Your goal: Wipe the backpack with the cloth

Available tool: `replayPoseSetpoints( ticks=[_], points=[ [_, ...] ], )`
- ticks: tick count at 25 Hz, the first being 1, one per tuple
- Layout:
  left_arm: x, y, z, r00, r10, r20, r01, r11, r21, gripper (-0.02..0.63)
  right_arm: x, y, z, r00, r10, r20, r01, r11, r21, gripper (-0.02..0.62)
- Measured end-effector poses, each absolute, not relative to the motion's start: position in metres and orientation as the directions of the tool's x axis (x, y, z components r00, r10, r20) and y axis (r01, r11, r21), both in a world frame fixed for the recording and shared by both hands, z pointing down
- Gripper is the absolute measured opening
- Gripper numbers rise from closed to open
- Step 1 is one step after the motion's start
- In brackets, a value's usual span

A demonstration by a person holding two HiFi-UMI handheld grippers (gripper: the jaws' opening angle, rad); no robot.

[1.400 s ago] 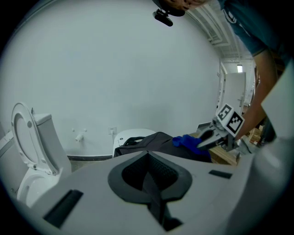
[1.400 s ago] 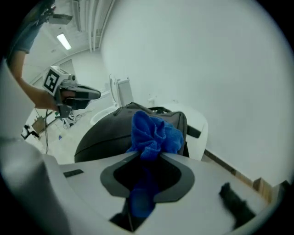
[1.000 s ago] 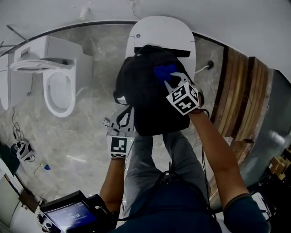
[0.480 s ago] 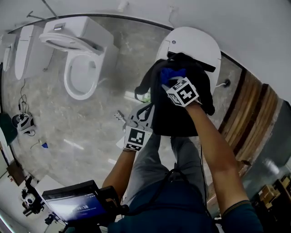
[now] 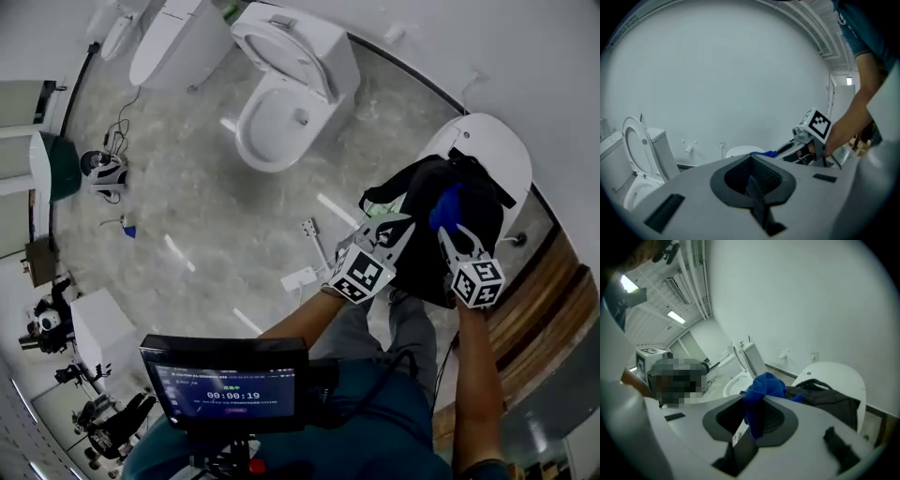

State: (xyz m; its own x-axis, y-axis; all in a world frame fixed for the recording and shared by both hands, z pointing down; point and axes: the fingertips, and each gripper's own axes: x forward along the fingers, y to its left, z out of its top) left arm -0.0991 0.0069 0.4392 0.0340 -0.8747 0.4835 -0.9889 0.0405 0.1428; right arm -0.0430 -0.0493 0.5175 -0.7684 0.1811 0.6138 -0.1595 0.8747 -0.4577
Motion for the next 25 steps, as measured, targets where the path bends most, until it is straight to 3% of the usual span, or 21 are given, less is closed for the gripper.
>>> replayPoseSetpoints(
  ticks=[12,18,25],
  points=[
    [-0.086,0.025,0.314,0.152,-0.925,0.349,-0.987,-0.126,0.096,0.003,0.019,-0.038,0.302,-0.929,-0.256,0.266,-0.336,0.886,-0.319,0.075],
    [-0.061,0.042,0.243,0.239,-0.939,0.246,-0.971,-0.225,0.085,0.003,0.061,-0.032,0.198,-0.918,-0.379,0.116,-0.396,0.887,-0.238,0.075],
    [-0.033,0.079,0.156,0.222,-0.969,0.110,-0.974,-0.215,0.072,0.003,0.125,0.004,0.109,-0.901,-0.432,-0.028,-0.423,0.892,-0.159,0.075]
  ],
)
